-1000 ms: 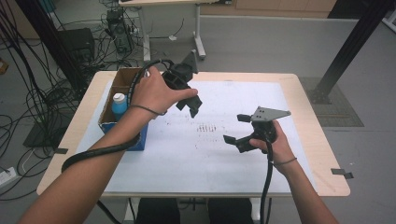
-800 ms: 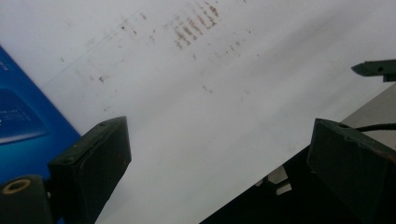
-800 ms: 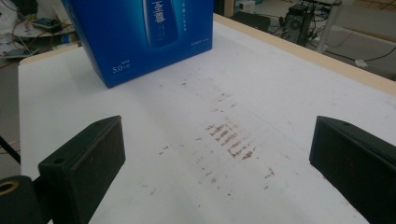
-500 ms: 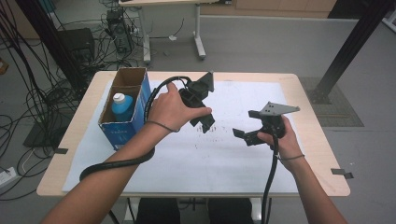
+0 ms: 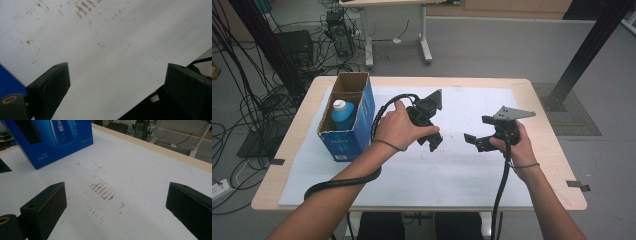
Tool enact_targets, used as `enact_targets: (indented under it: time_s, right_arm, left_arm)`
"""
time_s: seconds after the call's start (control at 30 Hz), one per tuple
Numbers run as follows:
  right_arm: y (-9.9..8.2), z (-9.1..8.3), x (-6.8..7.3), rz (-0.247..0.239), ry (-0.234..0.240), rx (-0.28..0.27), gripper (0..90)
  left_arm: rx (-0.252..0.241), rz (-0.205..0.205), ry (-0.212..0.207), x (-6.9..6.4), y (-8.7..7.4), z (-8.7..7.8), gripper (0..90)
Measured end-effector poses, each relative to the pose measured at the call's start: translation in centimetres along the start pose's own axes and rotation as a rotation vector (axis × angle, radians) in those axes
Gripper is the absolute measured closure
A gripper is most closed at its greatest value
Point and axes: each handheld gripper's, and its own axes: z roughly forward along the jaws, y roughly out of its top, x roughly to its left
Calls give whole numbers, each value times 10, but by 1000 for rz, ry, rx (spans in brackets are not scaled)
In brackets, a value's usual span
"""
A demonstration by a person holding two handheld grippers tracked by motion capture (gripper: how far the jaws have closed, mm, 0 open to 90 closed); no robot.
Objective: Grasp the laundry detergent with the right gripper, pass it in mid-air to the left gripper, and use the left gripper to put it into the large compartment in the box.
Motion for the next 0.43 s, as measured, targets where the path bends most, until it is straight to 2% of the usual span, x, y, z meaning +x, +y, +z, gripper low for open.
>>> enact_targets:
  time_s: [0.1,0.23,0.33,0.43]
  right_arm:
    - [1,0,1,-1,-3,0,28]
    - [2,1,2,-4,-6,3,28]
    - [1,0,3,-2,-7,-1,28]
    - [-1,-1,4,3,-9,-7,28]
  left_arm:
    - [-9,-8,-6,2,-2,0,71]
    - [-8,-1,-6,0,-2,1,71]
    - [-7,6,10,-3,-2,2,70]
    - [-13,6,3,-4,-4,2,70]
